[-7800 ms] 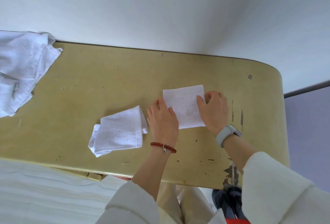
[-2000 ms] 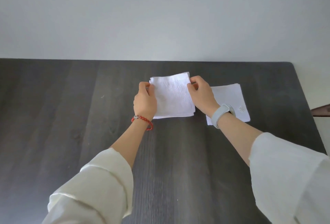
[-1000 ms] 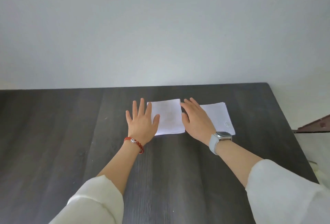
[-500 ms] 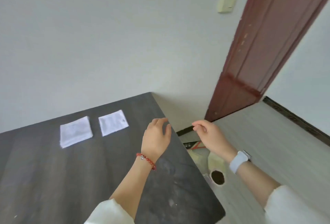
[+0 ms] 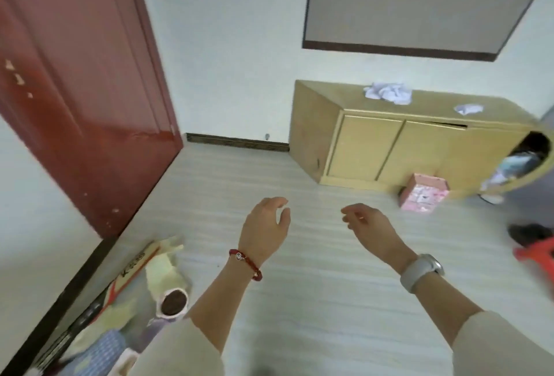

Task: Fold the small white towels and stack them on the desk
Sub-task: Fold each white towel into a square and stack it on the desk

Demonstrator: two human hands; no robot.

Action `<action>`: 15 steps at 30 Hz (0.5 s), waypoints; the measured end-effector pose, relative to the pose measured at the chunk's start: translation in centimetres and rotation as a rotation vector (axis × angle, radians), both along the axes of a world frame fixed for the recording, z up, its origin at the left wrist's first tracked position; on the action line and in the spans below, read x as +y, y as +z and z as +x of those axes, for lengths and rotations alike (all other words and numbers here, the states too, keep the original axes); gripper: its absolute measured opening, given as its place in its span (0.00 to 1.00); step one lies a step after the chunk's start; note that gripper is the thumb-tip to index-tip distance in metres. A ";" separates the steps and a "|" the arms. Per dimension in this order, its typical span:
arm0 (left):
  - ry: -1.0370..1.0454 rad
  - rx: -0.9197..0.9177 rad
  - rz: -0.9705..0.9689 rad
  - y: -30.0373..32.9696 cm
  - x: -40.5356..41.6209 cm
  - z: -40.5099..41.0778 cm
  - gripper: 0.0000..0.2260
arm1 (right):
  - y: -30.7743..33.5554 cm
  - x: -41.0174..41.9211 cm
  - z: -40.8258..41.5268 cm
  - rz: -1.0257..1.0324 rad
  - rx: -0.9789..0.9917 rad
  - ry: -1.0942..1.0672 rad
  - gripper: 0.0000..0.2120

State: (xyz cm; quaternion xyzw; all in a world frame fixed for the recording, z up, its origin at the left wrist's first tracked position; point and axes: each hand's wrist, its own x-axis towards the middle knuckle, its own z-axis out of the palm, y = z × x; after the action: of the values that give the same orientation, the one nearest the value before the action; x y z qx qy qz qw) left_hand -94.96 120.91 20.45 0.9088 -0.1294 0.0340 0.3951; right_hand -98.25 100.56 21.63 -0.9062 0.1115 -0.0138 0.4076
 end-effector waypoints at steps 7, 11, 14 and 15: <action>-0.281 -0.006 -0.012 -0.4 -17.1 12.6 0.13 | -1.6 -15.5 7.8 0.043 0.022 -0.261 0.10; -0.385 0.032 -0.020 -0.4 -26.2 21.0 0.13 | -0.8 -23.5 14.4 0.056 0.069 -0.331 0.10; -0.442 0.038 -0.018 -0.1 -33.3 26.7 0.12 | 0.3 -29.6 18.3 0.067 0.056 -0.421 0.10; -0.464 0.042 -0.020 0.0 -35.7 28.3 0.12 | 0.6 -31.6 19.4 0.075 0.050 -0.449 0.11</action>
State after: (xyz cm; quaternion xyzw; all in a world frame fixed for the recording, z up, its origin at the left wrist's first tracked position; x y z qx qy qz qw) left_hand -66.68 85.18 20.47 0.8514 -0.3261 -0.0755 0.4039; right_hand -78.89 68.98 22.25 -0.8430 0.3208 -0.0776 0.4248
